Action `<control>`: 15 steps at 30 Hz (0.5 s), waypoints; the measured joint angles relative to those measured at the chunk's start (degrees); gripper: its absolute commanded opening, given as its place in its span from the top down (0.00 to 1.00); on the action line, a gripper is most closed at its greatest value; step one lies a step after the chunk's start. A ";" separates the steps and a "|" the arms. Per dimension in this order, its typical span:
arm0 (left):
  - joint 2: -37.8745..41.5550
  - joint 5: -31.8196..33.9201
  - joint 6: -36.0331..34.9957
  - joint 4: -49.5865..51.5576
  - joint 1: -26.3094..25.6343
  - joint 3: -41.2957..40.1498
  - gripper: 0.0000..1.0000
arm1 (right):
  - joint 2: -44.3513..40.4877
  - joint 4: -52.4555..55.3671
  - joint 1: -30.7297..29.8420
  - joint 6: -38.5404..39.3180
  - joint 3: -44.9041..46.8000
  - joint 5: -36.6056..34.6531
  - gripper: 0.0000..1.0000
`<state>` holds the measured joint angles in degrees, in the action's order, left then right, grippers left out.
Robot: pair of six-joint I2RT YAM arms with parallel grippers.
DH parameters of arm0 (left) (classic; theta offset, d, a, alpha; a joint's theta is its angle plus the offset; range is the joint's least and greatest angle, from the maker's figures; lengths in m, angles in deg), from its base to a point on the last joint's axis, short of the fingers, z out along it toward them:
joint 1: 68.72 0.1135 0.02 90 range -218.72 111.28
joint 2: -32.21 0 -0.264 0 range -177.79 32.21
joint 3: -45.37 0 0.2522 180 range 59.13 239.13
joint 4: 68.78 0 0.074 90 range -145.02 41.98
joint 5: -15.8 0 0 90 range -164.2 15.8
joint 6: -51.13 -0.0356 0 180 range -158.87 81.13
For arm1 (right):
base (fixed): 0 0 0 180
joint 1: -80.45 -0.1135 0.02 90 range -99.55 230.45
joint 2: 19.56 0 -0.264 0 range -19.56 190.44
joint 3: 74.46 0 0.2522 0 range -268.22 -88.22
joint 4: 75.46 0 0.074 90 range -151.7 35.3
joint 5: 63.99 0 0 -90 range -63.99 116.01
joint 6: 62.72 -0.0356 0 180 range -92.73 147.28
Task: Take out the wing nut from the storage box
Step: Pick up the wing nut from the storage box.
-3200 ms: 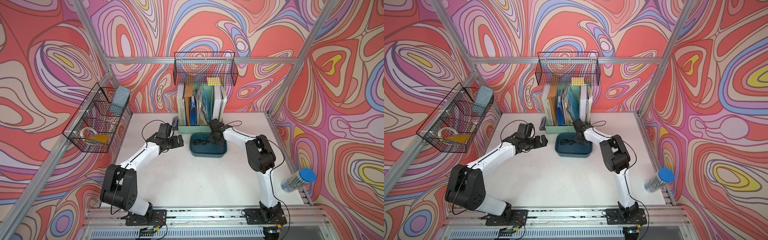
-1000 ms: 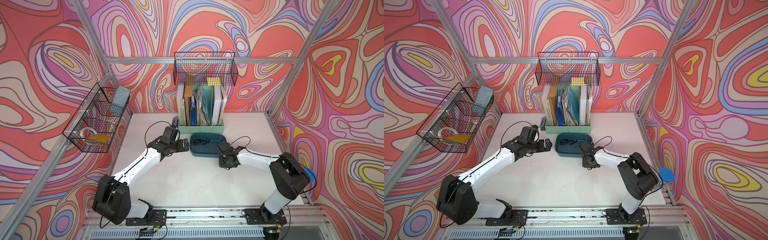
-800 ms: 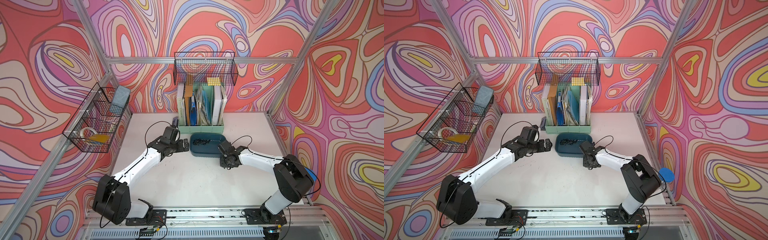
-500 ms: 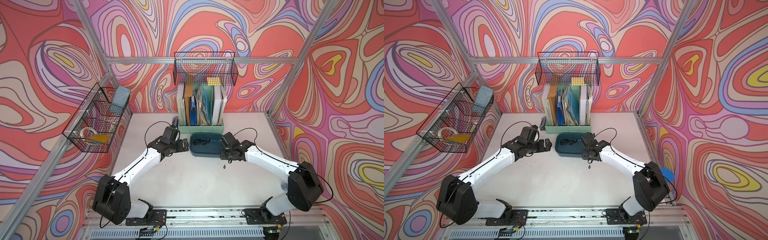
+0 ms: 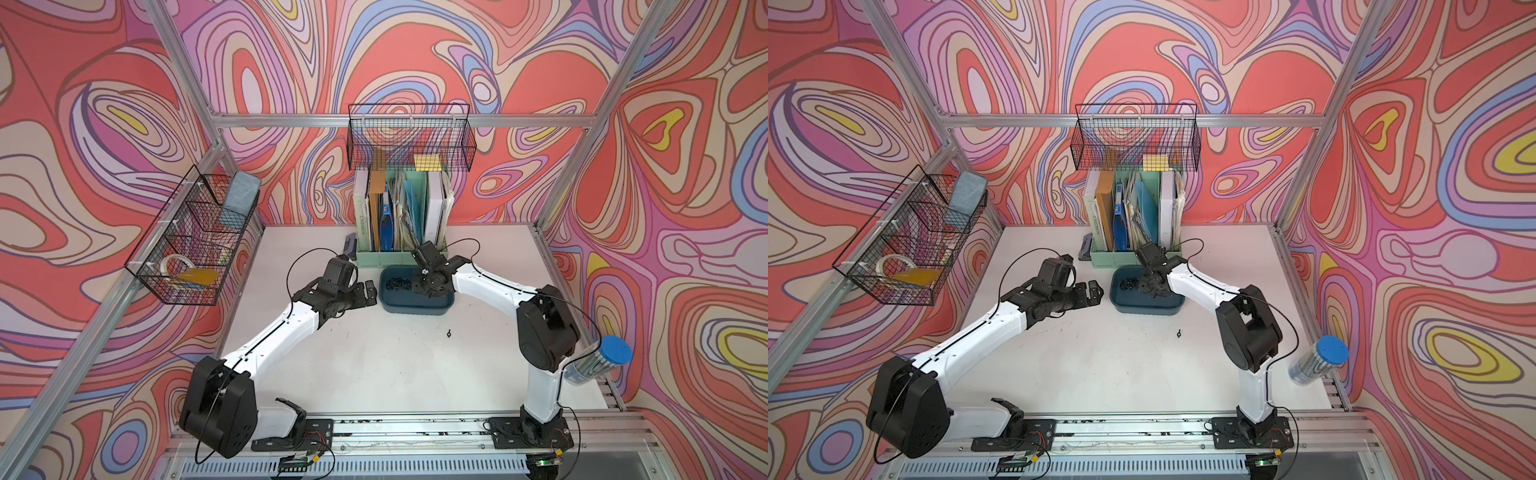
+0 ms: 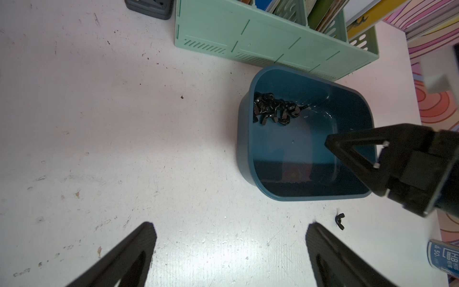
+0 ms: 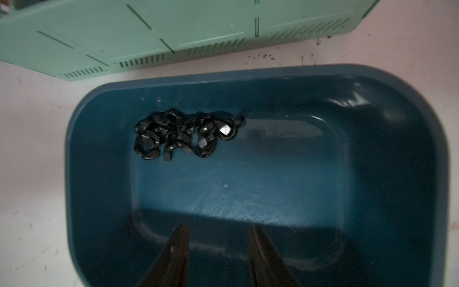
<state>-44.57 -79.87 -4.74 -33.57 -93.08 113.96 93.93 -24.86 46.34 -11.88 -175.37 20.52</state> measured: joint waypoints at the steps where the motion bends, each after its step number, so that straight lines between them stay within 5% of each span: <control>1: 0.26 -0.31 0.04 0.00 0.00 -0.26 0.01 | 1.16 0.00 0.00 -0.57 -0.81 -0.07 0.63; 15: 3.19 -3.58 -1.33 0.07 0.00 -1.40 0.01 | 9.27 -1.68 2.34 -6.49 -6.45 -0.68 0.66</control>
<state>-41.38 -83.46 -6.08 -33.50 -93.08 112.56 103.20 -26.54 48.68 -18.37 -181.82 19.84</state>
